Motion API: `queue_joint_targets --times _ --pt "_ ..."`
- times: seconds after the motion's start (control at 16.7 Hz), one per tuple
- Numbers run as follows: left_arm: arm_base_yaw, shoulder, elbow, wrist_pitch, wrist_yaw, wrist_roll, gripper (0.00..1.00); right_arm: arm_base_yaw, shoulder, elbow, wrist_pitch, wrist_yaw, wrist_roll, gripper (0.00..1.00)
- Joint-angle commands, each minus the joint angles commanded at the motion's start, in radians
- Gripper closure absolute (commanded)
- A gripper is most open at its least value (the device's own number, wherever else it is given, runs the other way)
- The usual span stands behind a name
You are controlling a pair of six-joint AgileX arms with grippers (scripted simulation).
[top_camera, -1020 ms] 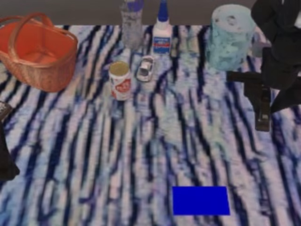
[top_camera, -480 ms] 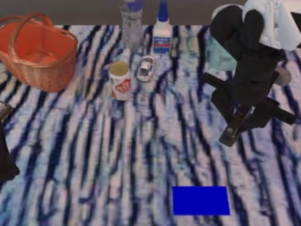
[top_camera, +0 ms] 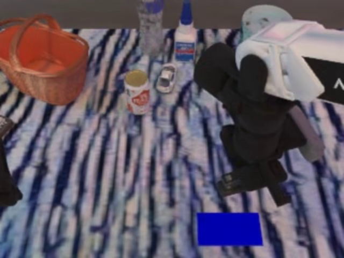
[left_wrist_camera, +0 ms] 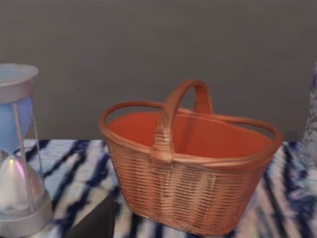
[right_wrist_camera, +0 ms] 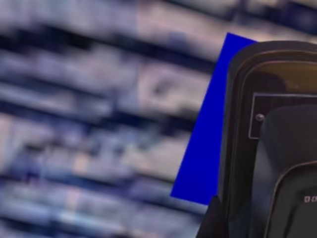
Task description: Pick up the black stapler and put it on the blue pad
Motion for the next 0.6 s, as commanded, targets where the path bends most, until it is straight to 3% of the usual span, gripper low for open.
queue_joint_targets --times 0.3,0.6 --pt "0.0 0.0 0.0 0.0 0.0 0.0 0.0 0.103 -0.089 -0.065 0.024 0.011 0.339 1.0" --pt "0.0 0.0 0.0 0.0 0.0 0.0 0.0 0.131 -0.119 -0.083 0.034 0.016 0.422 1.0"
